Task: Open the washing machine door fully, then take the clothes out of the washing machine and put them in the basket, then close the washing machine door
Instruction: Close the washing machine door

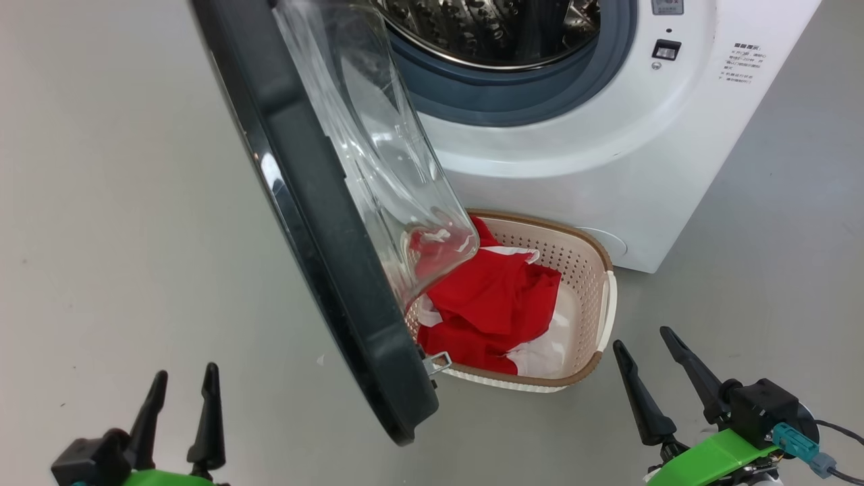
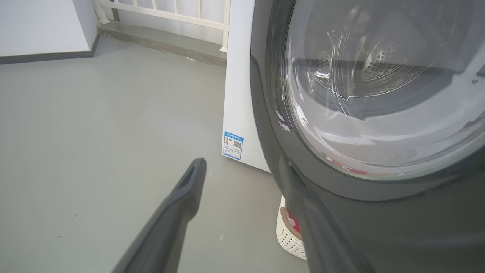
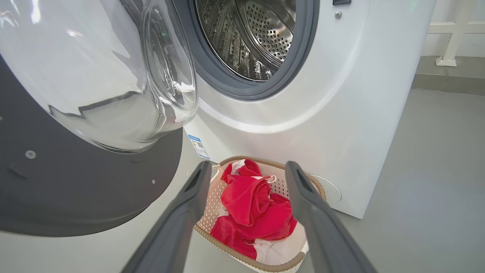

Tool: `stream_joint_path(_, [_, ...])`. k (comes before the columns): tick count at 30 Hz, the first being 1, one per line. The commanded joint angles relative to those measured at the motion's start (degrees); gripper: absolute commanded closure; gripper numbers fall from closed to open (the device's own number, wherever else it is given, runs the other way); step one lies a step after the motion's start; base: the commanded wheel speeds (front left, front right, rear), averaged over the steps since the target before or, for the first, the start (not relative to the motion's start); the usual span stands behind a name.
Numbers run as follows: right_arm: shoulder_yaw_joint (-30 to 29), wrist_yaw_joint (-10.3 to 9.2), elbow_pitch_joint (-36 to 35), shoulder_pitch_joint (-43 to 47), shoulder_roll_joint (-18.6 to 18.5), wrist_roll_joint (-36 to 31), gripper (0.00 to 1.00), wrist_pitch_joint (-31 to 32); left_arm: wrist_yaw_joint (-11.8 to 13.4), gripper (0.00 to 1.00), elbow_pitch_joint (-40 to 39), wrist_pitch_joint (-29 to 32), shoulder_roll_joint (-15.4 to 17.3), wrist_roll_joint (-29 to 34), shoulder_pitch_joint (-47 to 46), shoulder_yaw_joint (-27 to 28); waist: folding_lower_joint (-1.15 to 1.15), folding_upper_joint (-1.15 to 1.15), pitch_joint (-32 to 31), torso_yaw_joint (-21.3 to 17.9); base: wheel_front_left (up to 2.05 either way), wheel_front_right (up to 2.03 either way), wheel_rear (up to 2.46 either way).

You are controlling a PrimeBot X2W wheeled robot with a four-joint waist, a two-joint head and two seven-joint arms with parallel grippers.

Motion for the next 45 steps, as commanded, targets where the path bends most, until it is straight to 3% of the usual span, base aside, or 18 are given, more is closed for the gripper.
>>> stream_joint_path(1, [1.4, 0.36, -1.2, -1.3, -0.5, -0.9, 0.00, -0.4, -0.3, 0.00, -1.5, -0.7, 0.7, 1.1, 0.7, 2.5, 0.00, 0.00, -0.2, 0.0, 0.00, 0.00, 0.00])
stream_joint_path(18, [1.4, 0.36, -1.2, -1.0, -0.5, -0.7, 0.00, -0.4, -0.3, 0.00, -1.8, -0.7, -0.5, 2.3, 1.6, 3.6, 0.00, 0.00, -0.8, -0.1, 0.00, 0.00, 0.00])
stream_joint_path(24, [1.4, 0.36, -1.2, -1.0, -0.4, -0.7, 0.00, -0.4, -0.3, 0.00, -3.0, -0.7, -0.2, -0.3, 0.7, 3.8, 0.00, 0.00, -0.6, 0.0, 0.00, 0.00, 0.00])
stream_joint_path(25, [1.4, 0.36, -1.2, -1.0, -0.4, -0.7, 0.00, -0.4, -0.3, 0.04, -3.2, -0.7, -0.2, -1.5, 0.4, 3.8, 0.00, 0.00, -0.6, 0.0, 0.00, 0.00, 0.00])
stream_joint_path(26, [1.4, 0.36, -1.2, -1.1, -0.4, -0.7, 0.00, -0.4, -0.3, 0.21, -3.6, -0.7, -0.1, -2.5, 0.1, 3.9, 0.00, 0.00, -0.5, 0.0, 0.00, 0.00, 0.00])
stream_joint_path(29, [1.3, 0.36, -1.2, -1.2, -0.4, -0.8, 0.00, -0.4, -0.3, 0.96, -5.0, -0.7, 0.8, -5.6, -0.6, 3.8, 0.00, 0.00, -0.5, 0.1, 0.00, 0.00, 0.00])
stream_joint_path(30, [1.3, 0.36, -1.2, -1.2, -0.4, -0.8, 0.00, -0.4, -0.3, 1.00, -5.5, -0.7, 1.3, -6.4, -0.8, 4.0, 0.00, 0.00, -0.4, 0.1, 0.00, 0.00, 0.00])
stream_joint_path(40, [1.4, 0.36, -1.1, -1.5, -0.3, -0.8, 0.00, -0.4, -0.3, 1.00, -10.3, -0.7, 7.8, -16.2, -4.8, 4.4, 0.00, 0.00, -0.1, 0.3, 0.00, 0.00, 0.00])
stream_joint_path(45, [1.4, 0.36, -1.1, -1.8, -0.4, -0.8, 0.00, -0.4, -0.3, 1.00, -12.6, -0.7, 11.7, -28.3, -7.1, 2.2, 0.00, 0.00, 0.0, 0.1, 0.00, 0.00, 0.00])
